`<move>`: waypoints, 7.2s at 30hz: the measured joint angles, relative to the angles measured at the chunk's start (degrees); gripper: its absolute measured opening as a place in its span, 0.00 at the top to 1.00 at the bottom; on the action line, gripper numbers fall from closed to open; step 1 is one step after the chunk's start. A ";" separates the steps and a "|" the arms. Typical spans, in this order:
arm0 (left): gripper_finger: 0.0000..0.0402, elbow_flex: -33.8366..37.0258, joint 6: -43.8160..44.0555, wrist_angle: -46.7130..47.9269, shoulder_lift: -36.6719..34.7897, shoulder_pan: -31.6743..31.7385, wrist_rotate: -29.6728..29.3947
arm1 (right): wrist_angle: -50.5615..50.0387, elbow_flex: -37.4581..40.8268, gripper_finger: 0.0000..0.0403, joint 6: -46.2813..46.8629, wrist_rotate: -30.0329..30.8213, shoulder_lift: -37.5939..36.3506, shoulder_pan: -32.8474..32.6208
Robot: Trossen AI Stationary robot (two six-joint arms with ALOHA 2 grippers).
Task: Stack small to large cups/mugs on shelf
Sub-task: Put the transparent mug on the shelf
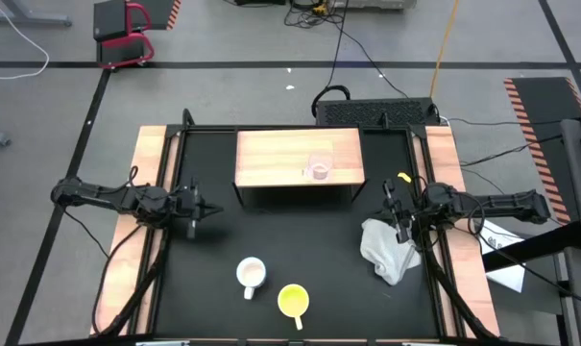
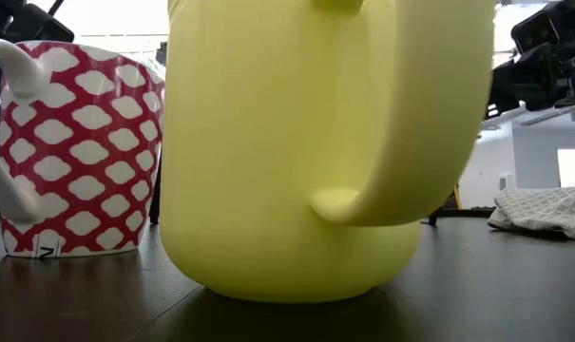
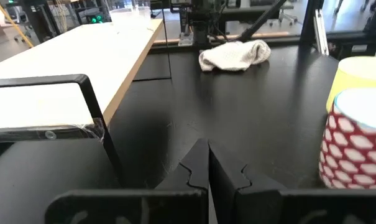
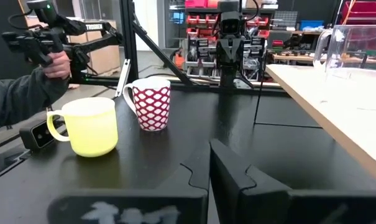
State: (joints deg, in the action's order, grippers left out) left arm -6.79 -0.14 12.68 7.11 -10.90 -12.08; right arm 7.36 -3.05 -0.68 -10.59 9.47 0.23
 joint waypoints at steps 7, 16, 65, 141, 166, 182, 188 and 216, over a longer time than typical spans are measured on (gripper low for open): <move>0.99 0.00 1.31 -8.52 -0.01 0.00 -0.17 | -0.72 0.04 1.00 0.01 -0.02 0.00 -0.02; 0.99 -0.02 4.71 -11.74 0.00 0.00 -3.02 | -0.75 0.07 1.00 1.36 -0.98 0.00 0.00; 0.95 -24.53 -2.61 -33.27 43.16 12.12 -1.03 | -2.89 0.13 1.00 -0.13 -1.85 0.02 -0.02; 0.95 -68.71 3.10 -27.49 83.10 28.87 36.96 | -3.37 0.15 1.00 -1.83 -1.75 0.02 0.00; 0.95 -78.40 3.06 -26.21 89.29 30.46 35.87 | -1.18 2.23 1.00 -2.14 -1.64 0.35 0.00; 0.95 -83.15 6.09 -28.96 97.20 31.89 38.41 | 0.13 2.21 1.00 -1.74 -1.49 0.35 0.00; 0.95 -88.60 5.51 -23.17 100.89 31.76 40.63 | -0.68 2.21 1.00 -1.57 -1.49 0.35 -0.02; 0.95 -94.15 -4.29 0.25 102.05 32.80 46.00 | -1.86 2.21 1.00 -1.95 -1.49 0.74 0.00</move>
State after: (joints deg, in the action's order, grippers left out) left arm -100.93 -4.43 12.93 109.16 21.91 33.92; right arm 5.50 -0.84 -2.63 -12.08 10.22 0.23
